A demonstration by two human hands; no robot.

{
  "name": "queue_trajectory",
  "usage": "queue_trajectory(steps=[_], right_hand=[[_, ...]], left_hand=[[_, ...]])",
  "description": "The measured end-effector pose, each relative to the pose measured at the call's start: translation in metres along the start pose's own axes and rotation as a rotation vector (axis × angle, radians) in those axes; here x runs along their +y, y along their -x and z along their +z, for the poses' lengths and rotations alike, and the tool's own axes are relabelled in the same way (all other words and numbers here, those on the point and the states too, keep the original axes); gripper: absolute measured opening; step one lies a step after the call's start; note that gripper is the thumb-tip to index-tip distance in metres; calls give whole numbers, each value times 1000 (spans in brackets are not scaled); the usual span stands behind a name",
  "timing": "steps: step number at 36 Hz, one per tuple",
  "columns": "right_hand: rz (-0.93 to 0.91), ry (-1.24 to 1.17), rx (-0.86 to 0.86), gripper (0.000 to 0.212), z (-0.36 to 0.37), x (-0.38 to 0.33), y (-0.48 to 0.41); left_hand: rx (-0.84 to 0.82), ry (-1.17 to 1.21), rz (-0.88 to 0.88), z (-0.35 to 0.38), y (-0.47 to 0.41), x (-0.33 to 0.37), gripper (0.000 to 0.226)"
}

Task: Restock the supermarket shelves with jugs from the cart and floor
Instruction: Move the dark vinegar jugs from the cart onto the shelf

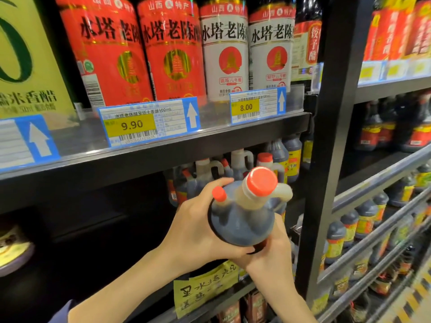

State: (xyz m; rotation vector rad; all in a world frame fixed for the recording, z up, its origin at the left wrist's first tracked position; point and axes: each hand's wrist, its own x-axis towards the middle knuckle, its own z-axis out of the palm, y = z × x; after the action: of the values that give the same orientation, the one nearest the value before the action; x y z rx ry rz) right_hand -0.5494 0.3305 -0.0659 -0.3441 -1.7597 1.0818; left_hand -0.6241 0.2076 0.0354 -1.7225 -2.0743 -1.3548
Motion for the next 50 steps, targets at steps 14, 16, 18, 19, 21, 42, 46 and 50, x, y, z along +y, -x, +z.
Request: queue_trajectory(steps=[14, 16, 18, 19, 21, 42, 46, 50], right_hand=[[162, 179, -115, 93, 12, 18, 19], [169, 200, -140, 95, 12, 17, 19], [186, 214, -173, 93, 9, 16, 18], [195, 226, -199, 92, 8, 16, 17], [191, 276, -254, 90, 4, 16, 13], [188, 146, -422, 65, -14, -3, -6], [249, 30, -347, 78, -23, -13, -20], [205, 100, -322, 81, -22, -26, -34]], left_hand=[[0, 67, -288, 18, 12, -37, 56], [11, 78, -324, 22, 12, -43, 58], [13, 64, -345, 25, 12, -47, 59], [22, 47, -349, 26, 11, -49, 59], [59, 28, -356, 27, 9, -50, 62], [-122, 93, -489, 31, 38, -78, 83], [-278, 53, -527, 21, 43, -91, 63], [-367, 43, -498, 26, 44, -102, 51]])
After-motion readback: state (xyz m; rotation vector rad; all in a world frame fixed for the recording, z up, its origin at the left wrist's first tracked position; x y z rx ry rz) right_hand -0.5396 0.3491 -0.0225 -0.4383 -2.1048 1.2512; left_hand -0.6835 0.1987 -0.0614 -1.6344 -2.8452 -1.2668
